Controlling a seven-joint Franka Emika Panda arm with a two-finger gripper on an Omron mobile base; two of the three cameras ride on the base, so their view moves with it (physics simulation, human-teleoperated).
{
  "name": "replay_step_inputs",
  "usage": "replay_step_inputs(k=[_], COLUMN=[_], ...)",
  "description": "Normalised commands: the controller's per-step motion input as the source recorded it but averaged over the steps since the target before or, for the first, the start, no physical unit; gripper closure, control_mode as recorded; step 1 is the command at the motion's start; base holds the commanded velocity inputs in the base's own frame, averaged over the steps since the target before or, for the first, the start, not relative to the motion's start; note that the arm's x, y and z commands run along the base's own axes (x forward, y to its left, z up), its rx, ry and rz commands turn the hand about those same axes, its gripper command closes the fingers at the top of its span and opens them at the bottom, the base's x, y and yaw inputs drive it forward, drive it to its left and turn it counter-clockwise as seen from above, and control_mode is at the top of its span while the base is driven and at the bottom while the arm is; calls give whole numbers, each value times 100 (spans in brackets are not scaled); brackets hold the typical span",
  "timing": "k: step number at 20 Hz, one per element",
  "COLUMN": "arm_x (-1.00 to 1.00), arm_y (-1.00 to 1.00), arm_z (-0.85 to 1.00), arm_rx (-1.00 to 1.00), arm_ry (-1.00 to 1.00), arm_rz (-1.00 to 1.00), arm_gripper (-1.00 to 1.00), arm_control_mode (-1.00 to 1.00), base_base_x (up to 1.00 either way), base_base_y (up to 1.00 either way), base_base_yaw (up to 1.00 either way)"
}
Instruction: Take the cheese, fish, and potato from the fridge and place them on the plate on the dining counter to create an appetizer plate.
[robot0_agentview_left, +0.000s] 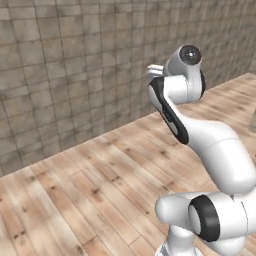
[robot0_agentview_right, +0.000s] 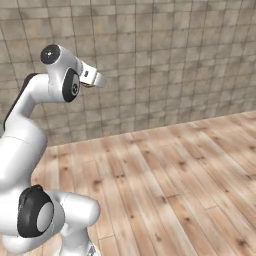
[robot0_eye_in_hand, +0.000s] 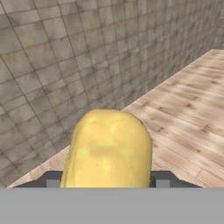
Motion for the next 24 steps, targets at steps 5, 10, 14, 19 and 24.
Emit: replay_step_inputs(k=[5, 10, 14, 19, 24], arm_x=[0, 0, 0, 0, 0], arm_y=[0, 0, 0, 0, 0], arm_z=[0, 0, 0, 0, 0], arm_rx=[0, 0, 0, 0, 0], arm_ry=[0, 0, 0, 0, 0], arm_rz=[0, 0, 0, 0, 0], arm_gripper=[100, 100, 100, 100, 100], arm_control_mode=[100, 100, 100, 100, 100], base_base_x=[100, 100, 100, 100, 100], base_base_y=[-23, -45, -65, -47, -25], base_base_yaw=[-17, -16, -27, -38, -37])
